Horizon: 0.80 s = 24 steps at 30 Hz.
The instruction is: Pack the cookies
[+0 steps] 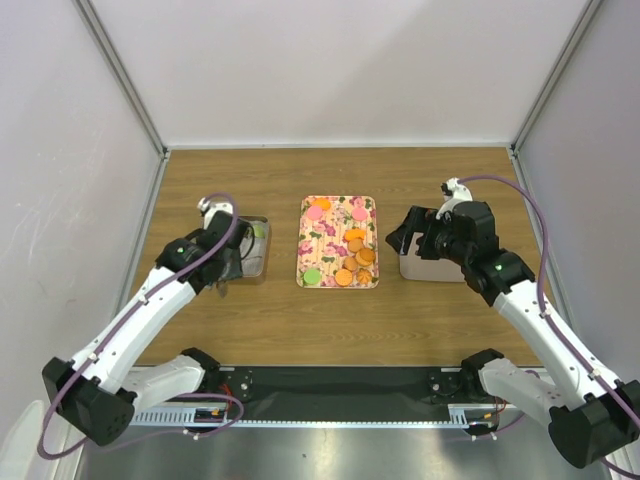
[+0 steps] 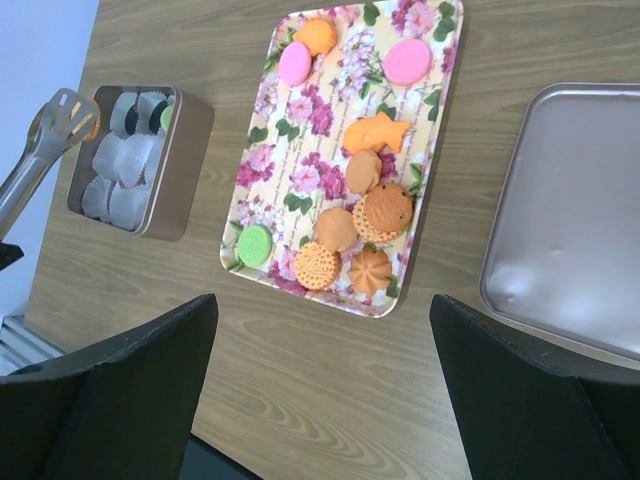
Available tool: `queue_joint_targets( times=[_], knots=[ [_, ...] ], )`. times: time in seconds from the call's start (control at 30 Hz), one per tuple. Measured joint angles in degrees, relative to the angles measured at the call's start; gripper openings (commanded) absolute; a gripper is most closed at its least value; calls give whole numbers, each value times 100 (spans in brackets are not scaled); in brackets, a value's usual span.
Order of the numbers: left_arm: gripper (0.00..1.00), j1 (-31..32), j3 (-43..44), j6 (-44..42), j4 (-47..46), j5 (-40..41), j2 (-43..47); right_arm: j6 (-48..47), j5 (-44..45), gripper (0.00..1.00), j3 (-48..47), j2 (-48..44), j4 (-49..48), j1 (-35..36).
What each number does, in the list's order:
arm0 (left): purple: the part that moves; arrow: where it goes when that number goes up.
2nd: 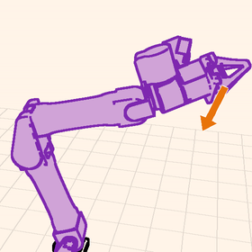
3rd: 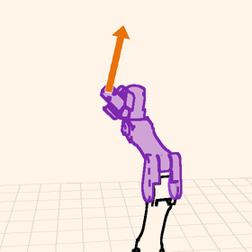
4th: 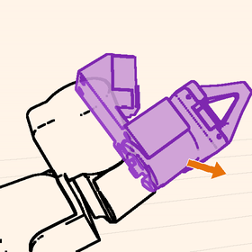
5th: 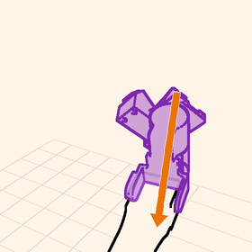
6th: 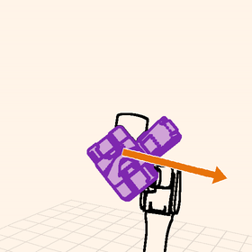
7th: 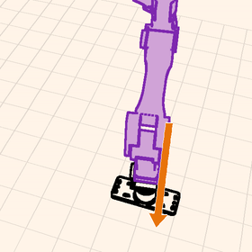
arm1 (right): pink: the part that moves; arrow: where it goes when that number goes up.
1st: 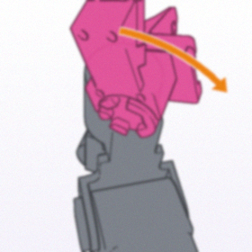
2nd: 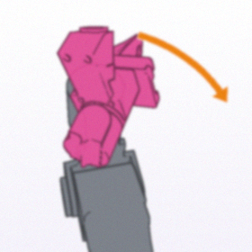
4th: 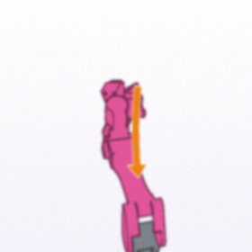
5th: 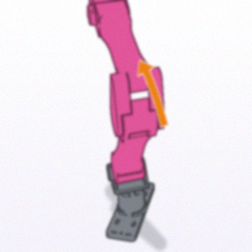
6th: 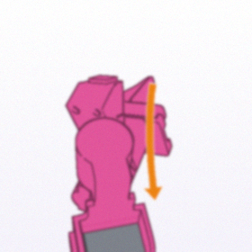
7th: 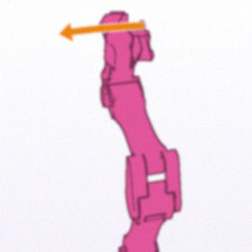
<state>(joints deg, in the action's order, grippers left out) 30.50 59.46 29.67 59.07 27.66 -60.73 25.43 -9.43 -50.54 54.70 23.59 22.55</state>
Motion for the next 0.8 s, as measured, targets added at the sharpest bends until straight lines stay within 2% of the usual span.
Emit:
queue_joint_targets(
  times=[0.43,0.8],
  knots=[
    [38,-1471,-273,-310,-138,-667,-57,2,-105,95,9,140,-42,92],
    [38,-1867,-348,-323,-146,-1139,-210,0,-166,95,83,184,-142,96]
  ],
)
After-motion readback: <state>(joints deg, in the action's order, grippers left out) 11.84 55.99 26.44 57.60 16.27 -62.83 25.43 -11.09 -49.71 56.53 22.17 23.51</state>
